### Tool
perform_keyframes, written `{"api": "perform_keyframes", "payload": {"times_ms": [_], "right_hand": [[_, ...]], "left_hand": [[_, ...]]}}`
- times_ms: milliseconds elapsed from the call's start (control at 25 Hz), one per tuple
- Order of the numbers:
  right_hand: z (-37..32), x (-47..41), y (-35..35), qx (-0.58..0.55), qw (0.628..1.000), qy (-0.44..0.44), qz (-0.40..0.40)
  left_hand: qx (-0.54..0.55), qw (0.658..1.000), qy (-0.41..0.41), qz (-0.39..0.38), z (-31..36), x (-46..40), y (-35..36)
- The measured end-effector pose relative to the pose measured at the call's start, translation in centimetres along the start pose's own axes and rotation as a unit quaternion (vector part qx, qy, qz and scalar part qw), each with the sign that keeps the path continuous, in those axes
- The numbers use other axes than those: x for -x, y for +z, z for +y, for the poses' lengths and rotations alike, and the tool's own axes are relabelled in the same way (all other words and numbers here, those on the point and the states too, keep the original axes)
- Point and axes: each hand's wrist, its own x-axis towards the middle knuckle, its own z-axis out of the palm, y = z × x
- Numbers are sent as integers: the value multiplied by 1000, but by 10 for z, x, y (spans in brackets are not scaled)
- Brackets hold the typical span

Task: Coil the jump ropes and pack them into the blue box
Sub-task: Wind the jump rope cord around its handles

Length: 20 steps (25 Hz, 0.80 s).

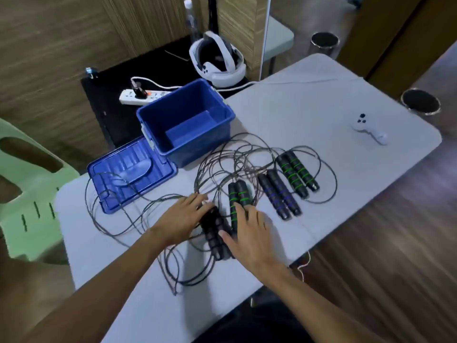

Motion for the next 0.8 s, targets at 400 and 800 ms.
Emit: {"api": "perform_keyframes", "payload": {"times_ms": [400,800], "right_hand": [[-46,26,28,1,989,141,-51],[-63,21,57,-65,979,188,-56]], "left_hand": [[-69,995,65,-39,-10,-28,9],[-15,997,71,-40,-22,-18,23]]}}
